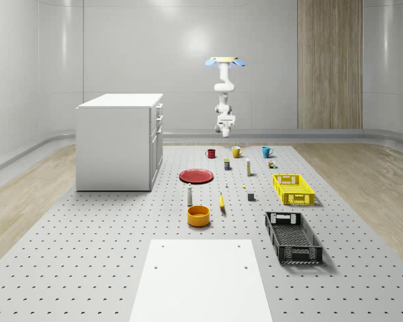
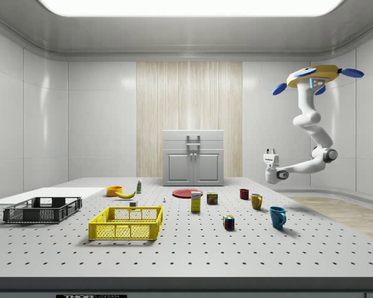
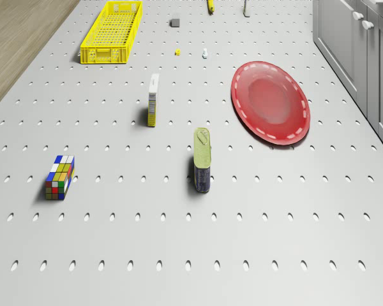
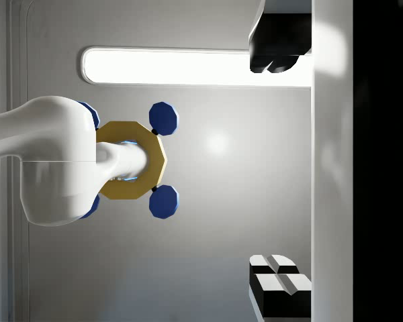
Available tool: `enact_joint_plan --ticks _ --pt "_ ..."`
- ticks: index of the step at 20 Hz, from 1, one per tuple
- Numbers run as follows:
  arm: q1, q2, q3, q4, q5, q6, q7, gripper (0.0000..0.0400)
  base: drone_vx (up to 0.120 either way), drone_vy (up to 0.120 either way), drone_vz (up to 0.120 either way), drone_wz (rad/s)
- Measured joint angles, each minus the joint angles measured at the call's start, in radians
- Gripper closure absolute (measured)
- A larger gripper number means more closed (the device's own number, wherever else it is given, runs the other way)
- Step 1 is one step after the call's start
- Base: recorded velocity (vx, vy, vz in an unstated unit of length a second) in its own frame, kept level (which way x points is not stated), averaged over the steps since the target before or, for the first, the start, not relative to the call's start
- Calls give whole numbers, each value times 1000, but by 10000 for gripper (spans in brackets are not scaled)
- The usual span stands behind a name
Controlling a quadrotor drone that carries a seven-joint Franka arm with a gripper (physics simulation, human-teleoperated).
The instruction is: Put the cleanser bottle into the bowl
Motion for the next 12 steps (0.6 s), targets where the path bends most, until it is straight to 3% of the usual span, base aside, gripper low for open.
enact_joint_plan --ticks 12 --pt "-7 -6 21 -7 -28 9 3 0 120 -120 0 0"
